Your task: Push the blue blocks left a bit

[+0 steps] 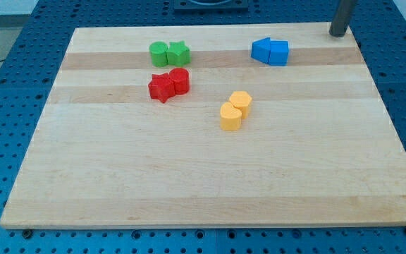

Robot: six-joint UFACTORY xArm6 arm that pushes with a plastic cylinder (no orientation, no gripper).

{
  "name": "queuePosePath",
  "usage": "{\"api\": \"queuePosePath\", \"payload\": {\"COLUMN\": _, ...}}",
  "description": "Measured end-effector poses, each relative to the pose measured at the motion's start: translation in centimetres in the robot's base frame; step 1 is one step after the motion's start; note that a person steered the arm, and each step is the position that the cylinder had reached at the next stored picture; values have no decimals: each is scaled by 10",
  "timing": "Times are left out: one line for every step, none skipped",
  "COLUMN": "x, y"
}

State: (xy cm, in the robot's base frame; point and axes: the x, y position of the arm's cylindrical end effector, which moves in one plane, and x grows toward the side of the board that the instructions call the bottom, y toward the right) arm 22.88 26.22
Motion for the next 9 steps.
{"api": "queuePosePath", "payload": {"x": 10, "y": -5}}
{"api": "queuePosePath", "payload": {"x": 25, "y": -11}}
{"api": "queuePosePath", "payload": {"x": 40, "y": -13}}
{"api": "queuePosePath", "payload": {"x": 45, "y": -13}}
{"api": "queuePosePath", "payload": {"x": 45, "y": -38}}
{"api": "queuePosePath", "payload": {"x": 45, "y": -72}}
{"api": "queuePosePath", "payload": {"x": 45, "y": -76}}
{"api": "queuePosePath", "payload": {"x": 45, "y": -76}}
{"api": "queuePosePath", "payload": {"x": 45, "y": -79}}
